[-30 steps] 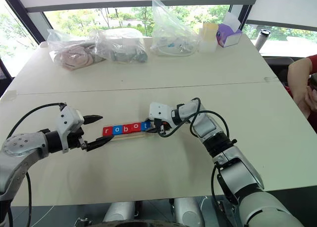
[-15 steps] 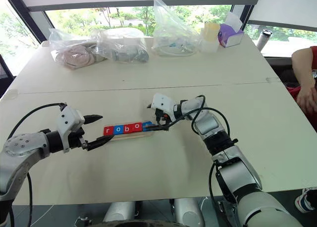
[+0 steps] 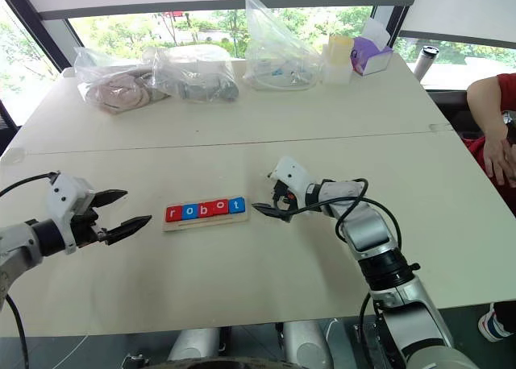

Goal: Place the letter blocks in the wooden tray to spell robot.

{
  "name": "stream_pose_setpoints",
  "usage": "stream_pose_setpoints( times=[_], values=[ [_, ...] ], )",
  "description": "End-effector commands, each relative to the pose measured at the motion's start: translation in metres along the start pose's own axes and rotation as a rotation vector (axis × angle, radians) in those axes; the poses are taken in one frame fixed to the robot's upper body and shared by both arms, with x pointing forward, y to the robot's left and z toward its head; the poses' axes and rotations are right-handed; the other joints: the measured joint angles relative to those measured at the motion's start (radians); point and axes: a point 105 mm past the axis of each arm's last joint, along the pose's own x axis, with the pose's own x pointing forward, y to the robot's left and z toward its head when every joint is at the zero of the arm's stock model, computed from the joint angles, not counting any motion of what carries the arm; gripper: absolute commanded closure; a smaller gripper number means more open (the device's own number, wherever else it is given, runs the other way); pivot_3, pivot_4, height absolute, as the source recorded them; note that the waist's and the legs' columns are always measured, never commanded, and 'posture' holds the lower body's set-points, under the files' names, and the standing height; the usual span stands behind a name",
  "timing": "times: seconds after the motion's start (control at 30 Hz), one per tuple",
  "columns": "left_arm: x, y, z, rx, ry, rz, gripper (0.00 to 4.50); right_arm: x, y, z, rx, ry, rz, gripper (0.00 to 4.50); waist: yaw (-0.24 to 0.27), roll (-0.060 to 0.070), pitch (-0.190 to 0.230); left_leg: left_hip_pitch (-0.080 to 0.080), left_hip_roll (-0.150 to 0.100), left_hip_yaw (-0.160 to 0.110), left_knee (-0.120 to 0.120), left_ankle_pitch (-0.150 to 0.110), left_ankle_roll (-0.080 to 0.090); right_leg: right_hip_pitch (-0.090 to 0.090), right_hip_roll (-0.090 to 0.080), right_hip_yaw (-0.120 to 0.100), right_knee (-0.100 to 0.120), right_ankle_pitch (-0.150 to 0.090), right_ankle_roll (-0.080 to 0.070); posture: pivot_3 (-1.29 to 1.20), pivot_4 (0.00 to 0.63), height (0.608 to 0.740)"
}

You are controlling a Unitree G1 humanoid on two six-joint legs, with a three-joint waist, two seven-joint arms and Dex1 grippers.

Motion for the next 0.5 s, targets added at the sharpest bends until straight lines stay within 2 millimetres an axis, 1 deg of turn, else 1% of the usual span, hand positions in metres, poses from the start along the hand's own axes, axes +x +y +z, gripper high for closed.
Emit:
stream_pose_setpoints(
  times=[0.03,0.1,0.23,0.37,0.5],
  values=[
    [-0.008,0.009,0.005,0.033,-0.007,0.033,0.0,0.01,-0.004,0.005,-0.077,-0.007,-0.032,0.03,-0.004,0.0,0.0,0.0,0.0,0.0,0.0,0.0,0.0,0.0,0.0,0.0,0.0,0.0,0.0,0.0,0.15,0.74],
    [-0.007,0.008,0.006,0.035,-0.008,0.029,0.0,0.014,-0.004,0.005,-0.072,-0.01,-0.032,0.03,-0.006,0.0,0.0,-0.002,0.0,0.0,0.0,0.0,0.0,-0.001,0.0,-0.001,0.0,0.0,0.0,0.0,0.15,0.74],
    [-0.008,0.007,0.006,0.033,-0.014,0.034,0.0,0.018,-0.003,0.003,-0.077,-0.011,-0.02,0.03,-0.01,-0.001,0.0,-0.012,-0.001,-0.001,0.001,0.0,0.0,-0.008,0.0,-0.001,0.0,0.003,0.003,0.0,0.15,0.74],
    [-0.007,0.004,0.005,0.029,-0.014,0.035,0.0,0.02,0.002,0.006,-0.078,-0.028,0.001,0.03,-0.014,-0.001,0.0,-0.011,-0.001,-0.001,0.001,0.0,0.0,-0.008,0.0,-0.001,0.0,0.004,0.002,0.0,0.15,0.74],
    [-0.006,0.003,0.004,0.025,-0.015,0.035,0.0,0.019,0.002,0.01,-0.093,-0.035,-0.004,0.03,-0.015,-0.001,0.0,-0.011,0.0,-0.002,0.001,0.0,0.0,-0.008,0.0,-0.001,0.001,0.002,0.001,0.0,0.15,0.74]
  ],
)
